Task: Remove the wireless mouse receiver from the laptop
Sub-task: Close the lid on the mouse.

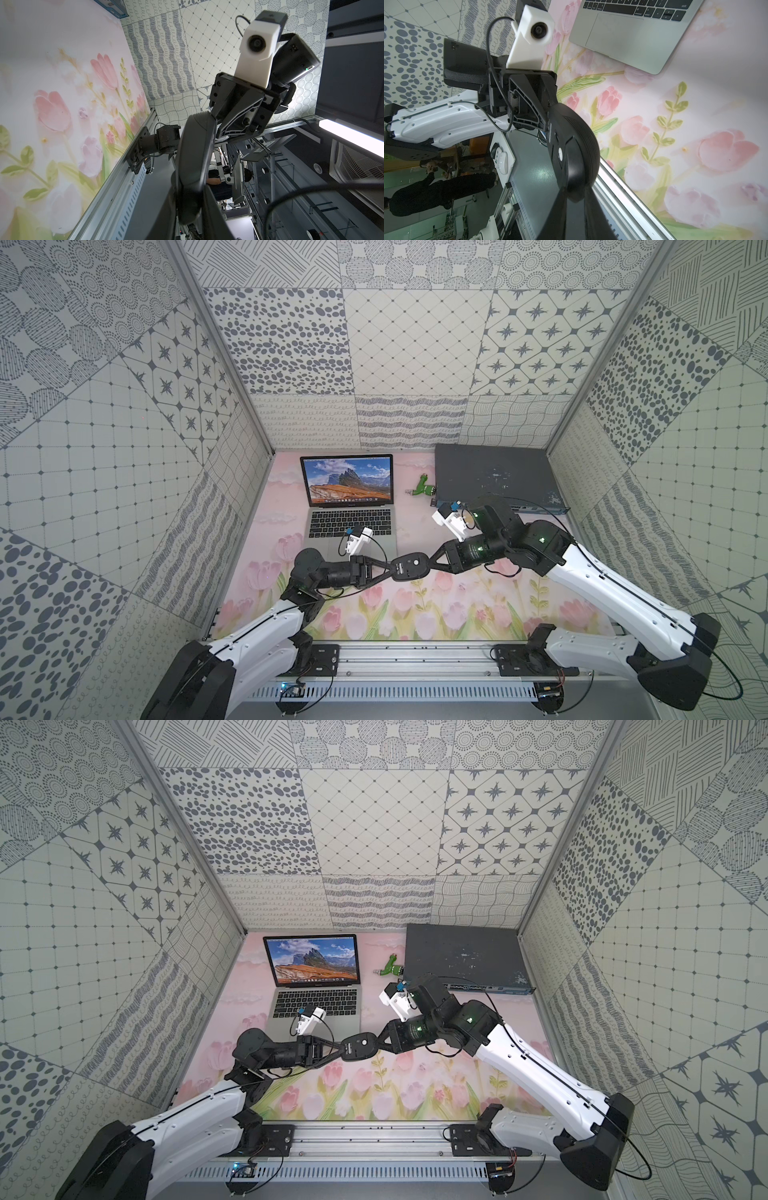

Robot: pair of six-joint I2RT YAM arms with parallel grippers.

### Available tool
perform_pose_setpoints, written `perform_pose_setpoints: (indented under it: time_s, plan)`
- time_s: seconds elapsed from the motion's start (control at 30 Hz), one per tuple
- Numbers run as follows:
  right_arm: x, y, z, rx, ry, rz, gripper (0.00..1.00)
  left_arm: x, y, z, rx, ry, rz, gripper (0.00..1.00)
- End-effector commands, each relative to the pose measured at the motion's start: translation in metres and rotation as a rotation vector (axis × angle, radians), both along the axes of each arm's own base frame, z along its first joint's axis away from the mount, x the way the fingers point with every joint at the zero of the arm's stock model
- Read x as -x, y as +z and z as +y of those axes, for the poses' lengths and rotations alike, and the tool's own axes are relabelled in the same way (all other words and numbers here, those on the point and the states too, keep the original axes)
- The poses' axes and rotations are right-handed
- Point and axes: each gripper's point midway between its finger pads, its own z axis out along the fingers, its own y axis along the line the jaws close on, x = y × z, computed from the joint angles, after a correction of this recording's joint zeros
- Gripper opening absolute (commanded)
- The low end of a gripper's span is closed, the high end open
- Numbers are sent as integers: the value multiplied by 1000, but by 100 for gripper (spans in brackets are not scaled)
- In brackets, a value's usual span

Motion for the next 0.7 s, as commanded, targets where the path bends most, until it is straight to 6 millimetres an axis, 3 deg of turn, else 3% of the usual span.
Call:
perform_pose_setpoints:
  time_s: [0.0, 0.67]
  plan:
    - [-6, 10, 4, -17, 3, -40, 18, 4, 12, 1, 22, -18, -90, 2]
    - [-4, -2, 13, 11, 26, -6, 11, 4, 11, 1, 22, -18, -89, 2]
